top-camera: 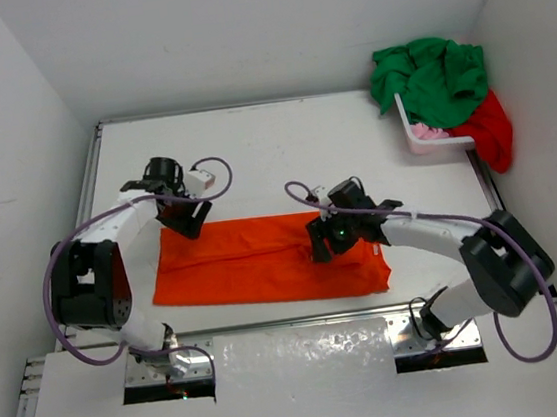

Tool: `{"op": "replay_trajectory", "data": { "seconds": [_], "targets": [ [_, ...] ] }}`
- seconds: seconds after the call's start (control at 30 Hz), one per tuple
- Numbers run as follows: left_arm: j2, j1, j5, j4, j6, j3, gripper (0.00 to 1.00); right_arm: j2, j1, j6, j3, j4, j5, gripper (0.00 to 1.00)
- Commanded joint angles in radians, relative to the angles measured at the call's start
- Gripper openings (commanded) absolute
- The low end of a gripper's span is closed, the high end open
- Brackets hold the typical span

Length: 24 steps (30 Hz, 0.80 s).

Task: Fold and stack the t-shirts
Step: Fold the other side of the tshirt into a rectangle

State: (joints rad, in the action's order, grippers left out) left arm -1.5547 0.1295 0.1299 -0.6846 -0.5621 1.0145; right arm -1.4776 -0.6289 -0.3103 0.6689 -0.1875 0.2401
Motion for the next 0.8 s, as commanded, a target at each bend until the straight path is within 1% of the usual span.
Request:
{"op": "replay_trajectory", "data": {
  "seconds": [0.0,0.03,0.07,0.1,0.13,0.17,0.2,0.23,0.3,0.33,0.4,0.43,0.47,0.5,0.53,0.57,0.6,0.63,0.67,0.73,0.77],
  "targets": [
    [0.047,-0.104,0.040,0.030,0.022,0.059,0.64,0.153,0.082,-0.009,0.037,-0.003,0.057,0.63],
    [0.042,-0.128,0.042,0.042,0.034,0.084,0.65,0.178,0.157,-0.044,0.035,0.002,0.067,0.63],
    [0.039,-0.178,0.036,0.048,0.040,0.091,0.65,0.219,0.200,-0.064,0.034,0.003,0.068,0.63],
    [0.035,-0.191,-0.002,0.059,0.045,0.099,0.66,0.235,0.236,-0.085,0.034,0.000,0.059,0.61],
    [0.021,-0.200,-0.022,0.078,0.047,0.107,0.67,0.244,0.285,-0.108,0.040,-0.030,0.004,0.57],
    [0.012,-0.211,-0.042,0.086,0.044,0.108,0.68,0.247,0.300,-0.113,0.046,-0.061,-0.037,0.55],
    [0.002,-0.215,-0.070,0.092,0.041,0.108,0.68,0.244,0.310,-0.116,0.055,-0.146,-0.083,0.54],
    [-0.022,-0.218,-0.081,0.109,0.041,0.107,0.69,0.241,0.319,-0.122,0.064,-0.185,-0.158,0.53],
    [-0.051,-0.231,-0.096,0.120,0.047,0.107,0.69,0.243,0.321,-0.139,0.049,-0.240,-0.186,0.54],
    [-0.076,-0.240,-0.098,0.131,0.053,0.102,0.69,0.264,0.322,-0.148,0.013,-0.262,-0.191,0.54],
    [-0.088,-0.246,-0.092,0.141,0.060,0.090,0.68,0.299,0.322,-0.177,-0.050,-0.242,-0.188,0.51],
    [-0.082,-0.248,-0.087,0.151,0.062,0.085,0.67,0.336,0.322,-0.182,-0.069,-0.218,-0.167,0.46],
    [-0.073,-0.248,-0.073,0.149,0.062,0.082,0.67,0.353,0.322,-0.182,-0.084,-0.180,-0.144,0.27],
    [-0.058,-0.246,-0.009,0.142,0.061,0.090,0.66,0.367,0.319,-0.174,-0.095,-0.114,-0.116,0.16],
    [-0.018,-0.243,0.038,0.116,0.056,0.099,0.65,0.381,0.313,-0.173,-0.100,-0.095,-0.095,0.09],
    [0.007,-0.219,0.095,0.097,0.050,0.113,0.64,0.384,0.310,-0.168,-0.094,-0.089,-0.081,0.05],
    [0.033,-0.188,0.181,0.083,0.044,0.131,0.64,0.385,0.310,-0.180,-0.086,-0.113,-0.090,0.00],
    [0.092,-0.144,0.197,0.079,0.025,0.133,0.64,0.385,0.314,-0.197,-0.081,-0.125,-0.110,0.00],
    [0.119,0.001,0.197,0.083,0.012,0.131,0.64,0.382,0.320,-0.203,-0.087,-0.135,-0.134,0.00],
    [0.168,0.147,0.186,0.126,0.001,0.116,0.66,0.367,0.336,-0.231,-0.124,-0.121,-0.115,0.00],
    [0.165,0.264,0.194,0.144,0.017,0.114,0.66,0.340,0.336,-0.236,-0.133,-0.106,-0.093,0.00]
  ]
}}
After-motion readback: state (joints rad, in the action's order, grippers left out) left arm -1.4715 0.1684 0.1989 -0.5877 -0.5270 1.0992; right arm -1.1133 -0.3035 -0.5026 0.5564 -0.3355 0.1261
